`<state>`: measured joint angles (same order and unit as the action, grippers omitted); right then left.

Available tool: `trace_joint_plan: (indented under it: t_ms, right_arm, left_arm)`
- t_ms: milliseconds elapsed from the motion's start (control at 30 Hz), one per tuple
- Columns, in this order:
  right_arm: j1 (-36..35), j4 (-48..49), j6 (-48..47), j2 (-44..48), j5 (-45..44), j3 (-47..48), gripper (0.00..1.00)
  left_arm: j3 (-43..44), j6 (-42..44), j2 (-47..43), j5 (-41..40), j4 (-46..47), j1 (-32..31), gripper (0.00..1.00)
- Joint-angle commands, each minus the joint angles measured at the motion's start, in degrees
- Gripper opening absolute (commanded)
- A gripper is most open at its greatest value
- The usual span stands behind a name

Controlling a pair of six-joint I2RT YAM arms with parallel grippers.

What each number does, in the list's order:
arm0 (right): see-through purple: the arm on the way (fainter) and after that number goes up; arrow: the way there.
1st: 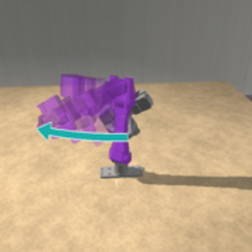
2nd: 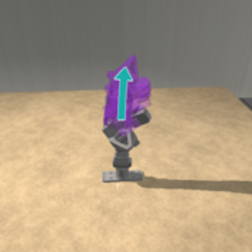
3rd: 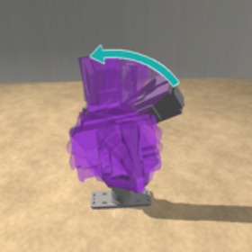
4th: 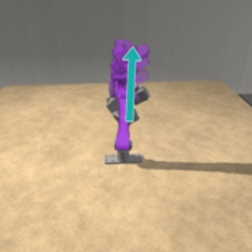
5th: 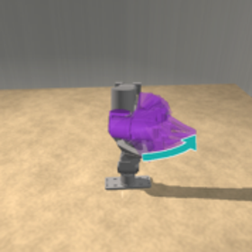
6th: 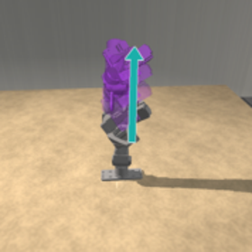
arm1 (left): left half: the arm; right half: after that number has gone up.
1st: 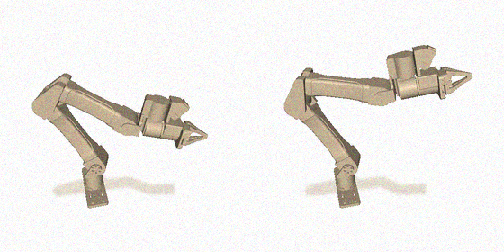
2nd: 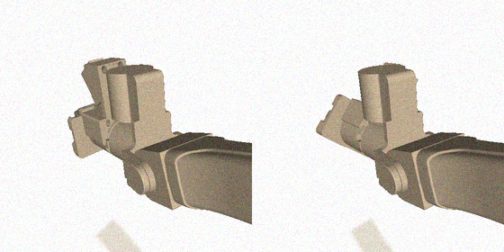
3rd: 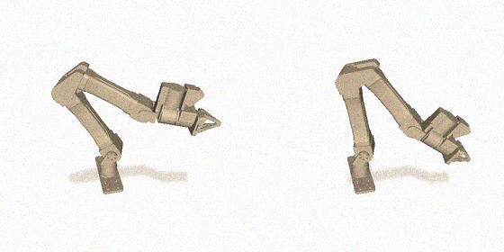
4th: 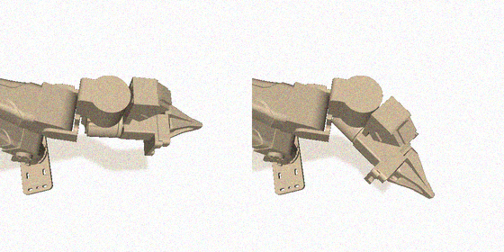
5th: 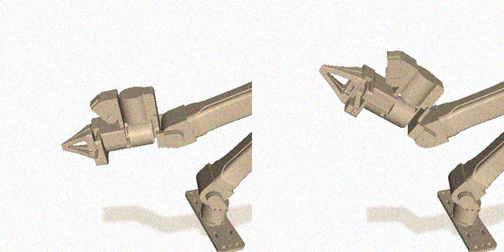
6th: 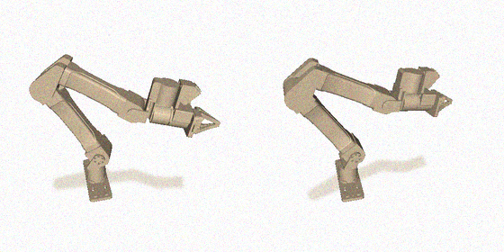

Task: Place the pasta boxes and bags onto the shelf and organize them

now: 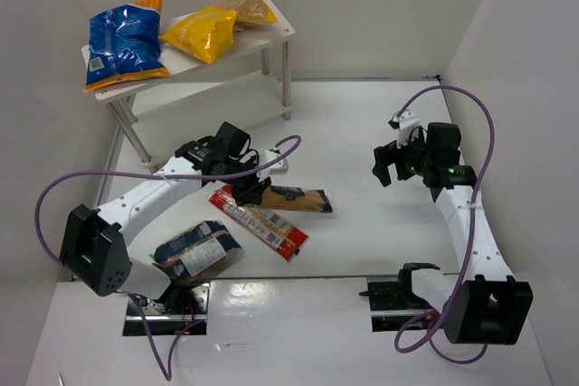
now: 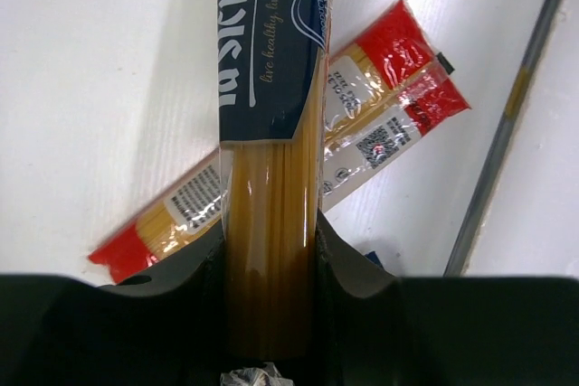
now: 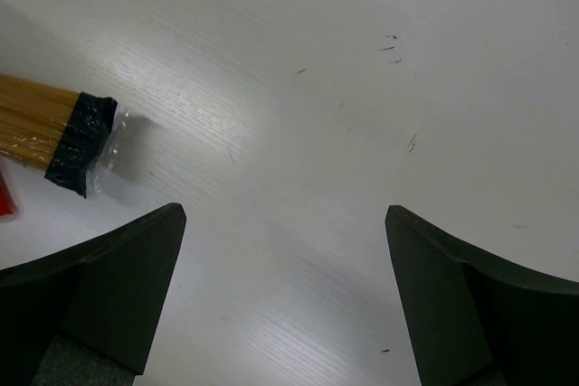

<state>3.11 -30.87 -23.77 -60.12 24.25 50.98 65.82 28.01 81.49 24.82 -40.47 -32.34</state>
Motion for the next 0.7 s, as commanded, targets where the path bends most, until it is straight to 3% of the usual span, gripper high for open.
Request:
trace_joint_plan:
  t_ms: [0,133,300,667]
  right_arm:
    - [-0.4,1.4,-0.8,0.8,0.4,-0.2,1.0]
    - [-0.4,1.4,-0.8,0.8,0.4,-0.7,1.0]
    - [-0.4,1.4,-0.8,0.8,0.4,-0.7,1.0]
    - [-0.4,1.4,-0.8,0.8,0.4,-0.7,1.0]
  left_arm:
    - [0.0,-0.9,-3.1,9.6,5.5,1.0,0.0]
    - [0.0,-2.6,-5.4,10.5,7.2,2.1,0.0]
    - [-2.5,-8.9,-9.1,4.7,13.3,5.8,0.0]
    - [-6.3,-23.9,-14.3,-21.1,23.9,11.2,0.0]
